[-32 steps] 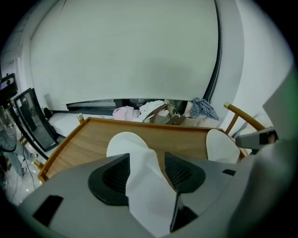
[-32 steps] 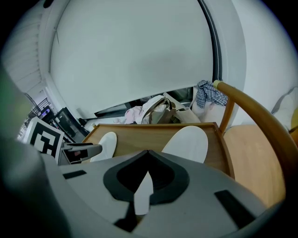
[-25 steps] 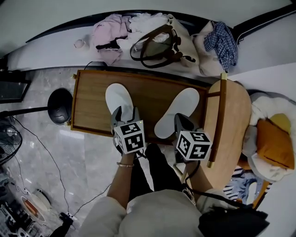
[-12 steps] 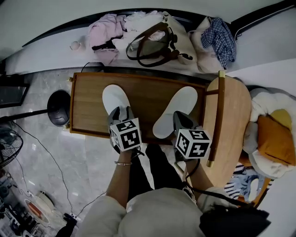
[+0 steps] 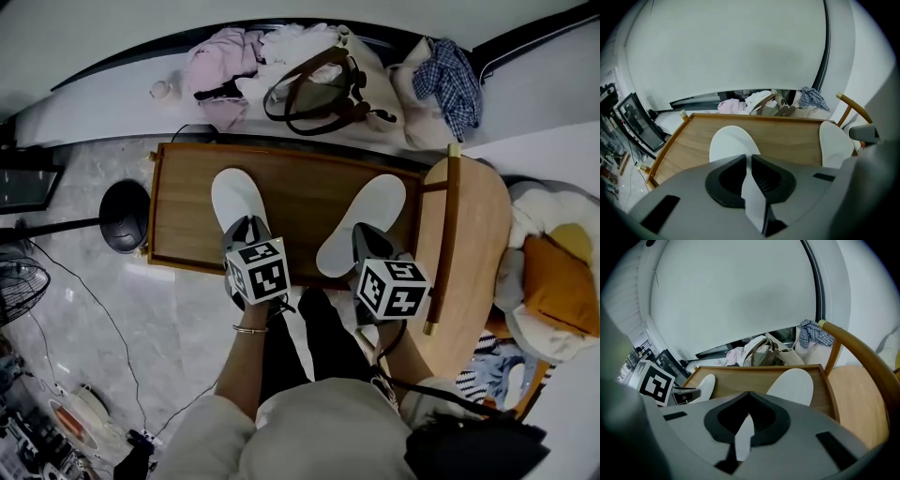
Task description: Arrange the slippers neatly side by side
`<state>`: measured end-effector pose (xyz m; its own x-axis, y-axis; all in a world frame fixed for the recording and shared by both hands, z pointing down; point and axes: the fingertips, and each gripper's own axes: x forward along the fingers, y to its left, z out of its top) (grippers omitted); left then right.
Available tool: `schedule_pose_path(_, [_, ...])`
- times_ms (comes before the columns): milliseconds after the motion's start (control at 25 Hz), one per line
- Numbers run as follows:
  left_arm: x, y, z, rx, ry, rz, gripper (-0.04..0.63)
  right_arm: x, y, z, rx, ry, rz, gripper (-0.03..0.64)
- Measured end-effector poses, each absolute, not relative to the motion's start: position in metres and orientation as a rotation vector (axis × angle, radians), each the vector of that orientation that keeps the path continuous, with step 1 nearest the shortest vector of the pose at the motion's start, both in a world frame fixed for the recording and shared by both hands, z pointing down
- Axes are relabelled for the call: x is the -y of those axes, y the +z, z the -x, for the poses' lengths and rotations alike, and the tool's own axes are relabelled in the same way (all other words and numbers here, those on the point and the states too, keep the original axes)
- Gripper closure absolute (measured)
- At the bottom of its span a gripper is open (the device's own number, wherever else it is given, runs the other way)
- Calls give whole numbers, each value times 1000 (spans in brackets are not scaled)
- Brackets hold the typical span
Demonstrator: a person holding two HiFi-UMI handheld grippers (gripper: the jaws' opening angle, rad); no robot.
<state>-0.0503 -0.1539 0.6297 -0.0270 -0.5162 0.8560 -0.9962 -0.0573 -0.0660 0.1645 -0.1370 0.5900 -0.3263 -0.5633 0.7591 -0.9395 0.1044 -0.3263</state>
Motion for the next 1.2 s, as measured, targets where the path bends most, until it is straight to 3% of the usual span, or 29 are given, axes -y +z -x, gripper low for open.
schedule_pose_path(1200, [159, 574, 56, 1555, 1147, -1891, 560, 121, 547, -150, 1979, 1092, -1590, 583])
